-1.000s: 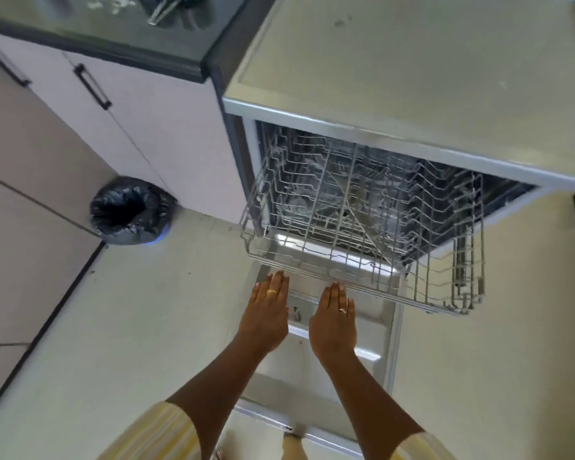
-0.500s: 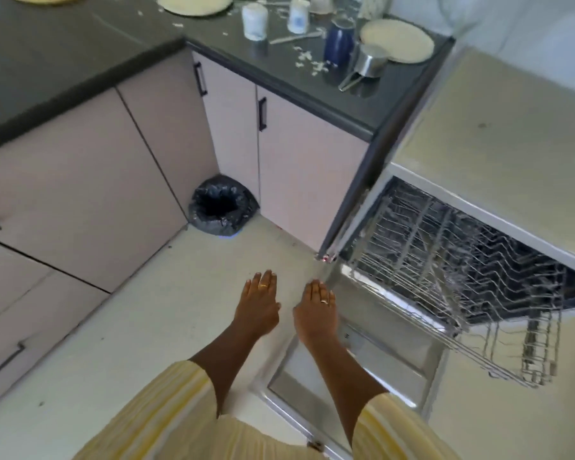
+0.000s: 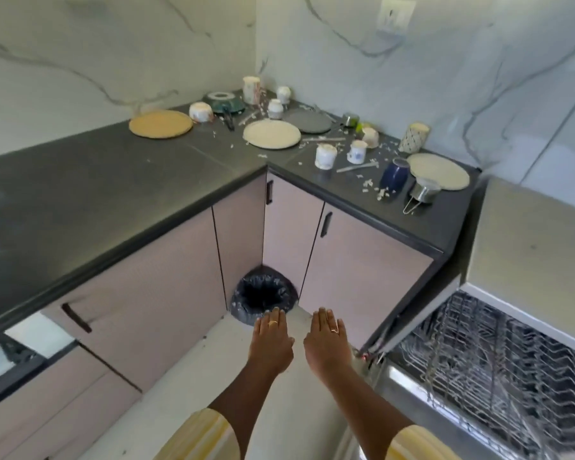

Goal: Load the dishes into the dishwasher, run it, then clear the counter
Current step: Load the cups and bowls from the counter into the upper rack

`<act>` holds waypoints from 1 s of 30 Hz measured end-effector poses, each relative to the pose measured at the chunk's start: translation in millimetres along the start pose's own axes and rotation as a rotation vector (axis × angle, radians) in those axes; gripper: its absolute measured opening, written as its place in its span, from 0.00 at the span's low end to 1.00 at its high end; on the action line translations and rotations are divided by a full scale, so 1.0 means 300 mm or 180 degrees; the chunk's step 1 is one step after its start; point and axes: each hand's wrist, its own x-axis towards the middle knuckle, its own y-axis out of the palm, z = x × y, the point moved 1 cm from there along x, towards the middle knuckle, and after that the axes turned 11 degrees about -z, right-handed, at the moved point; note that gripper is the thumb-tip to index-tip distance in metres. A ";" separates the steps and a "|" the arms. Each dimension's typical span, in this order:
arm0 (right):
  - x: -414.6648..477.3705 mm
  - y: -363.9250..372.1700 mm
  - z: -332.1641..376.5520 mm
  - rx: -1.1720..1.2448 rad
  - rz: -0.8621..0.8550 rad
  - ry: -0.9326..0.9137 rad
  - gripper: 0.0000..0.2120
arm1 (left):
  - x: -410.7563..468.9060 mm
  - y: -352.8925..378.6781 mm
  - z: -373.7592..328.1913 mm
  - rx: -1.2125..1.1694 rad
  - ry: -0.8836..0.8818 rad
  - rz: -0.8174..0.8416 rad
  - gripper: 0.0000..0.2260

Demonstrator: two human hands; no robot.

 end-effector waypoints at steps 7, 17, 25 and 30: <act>0.266 -0.105 -0.010 0.0158 -0.0278 0.0264 0.28 | 0.289 -0.111 -0.001 -0.0001 0.0174 -0.0277 0.29; 0.768 -0.261 -0.222 0.0138 -0.0605 0.0585 0.27 | 0.878 -0.228 -0.145 -0.0108 0.0373 -0.0294 0.29; 1.145 -0.378 -0.401 0.0320 -0.0823 0.0737 0.28 | 1.272 -0.330 -0.267 -0.0143 0.0514 -0.0543 0.28; 1.341 -0.404 -0.498 0.0536 -0.0867 0.0889 0.27 | 1.509 -0.365 -0.325 -0.0015 0.0636 -0.0524 0.29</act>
